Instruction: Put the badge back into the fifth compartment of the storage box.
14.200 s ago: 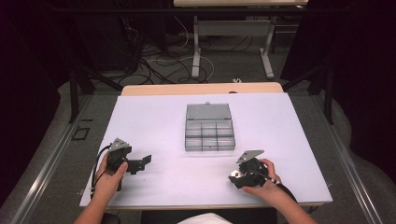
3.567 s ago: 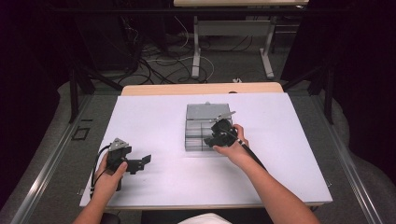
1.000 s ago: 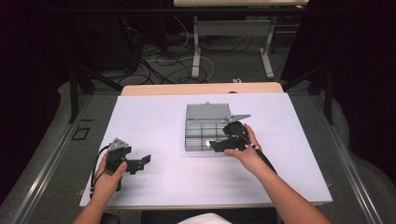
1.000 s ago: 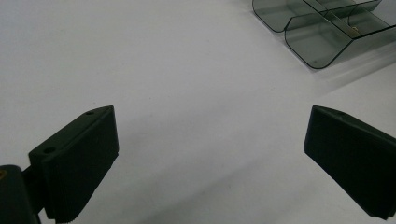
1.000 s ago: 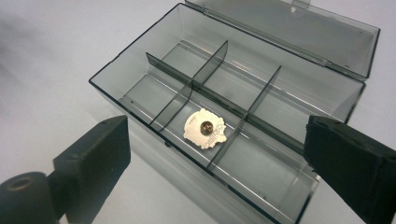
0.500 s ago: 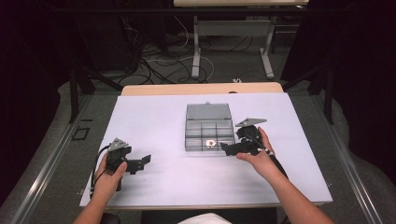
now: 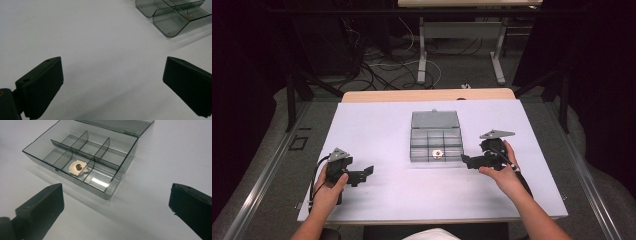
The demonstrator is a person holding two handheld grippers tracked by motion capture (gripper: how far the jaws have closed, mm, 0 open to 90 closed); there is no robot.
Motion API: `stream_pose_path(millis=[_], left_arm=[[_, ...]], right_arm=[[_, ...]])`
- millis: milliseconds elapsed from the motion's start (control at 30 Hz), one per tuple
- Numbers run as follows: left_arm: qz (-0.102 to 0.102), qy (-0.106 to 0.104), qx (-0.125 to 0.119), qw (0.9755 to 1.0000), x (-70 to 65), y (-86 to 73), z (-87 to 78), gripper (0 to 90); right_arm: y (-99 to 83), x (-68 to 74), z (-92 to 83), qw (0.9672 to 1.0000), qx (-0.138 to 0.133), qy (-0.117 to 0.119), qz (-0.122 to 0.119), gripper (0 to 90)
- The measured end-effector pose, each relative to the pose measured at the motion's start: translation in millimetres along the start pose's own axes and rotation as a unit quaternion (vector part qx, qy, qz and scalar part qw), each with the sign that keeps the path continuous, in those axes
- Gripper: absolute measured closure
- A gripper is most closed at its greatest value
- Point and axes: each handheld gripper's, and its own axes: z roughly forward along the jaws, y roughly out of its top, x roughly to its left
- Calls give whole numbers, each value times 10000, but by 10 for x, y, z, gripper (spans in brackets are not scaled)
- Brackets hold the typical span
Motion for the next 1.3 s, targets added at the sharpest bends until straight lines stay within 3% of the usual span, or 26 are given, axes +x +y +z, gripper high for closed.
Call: stream_pose_path(millis=[100, 533, 1300], left_arm=[[-6, 3, -1, 10000, 0, 0, -1, 35], [-30, 1, 0, 10000, 0, -1, 1, 35], [-23, 1, 6, 10000, 8, -3, 3, 35]], right_arm=[[-50, -51, -32, 10000, -37, -37, -5, 0], [-265, -248, -148, 9990, -102, -254, 362, 0], [-562, -518, -122, 9955, -161, -599, 716, 0]])
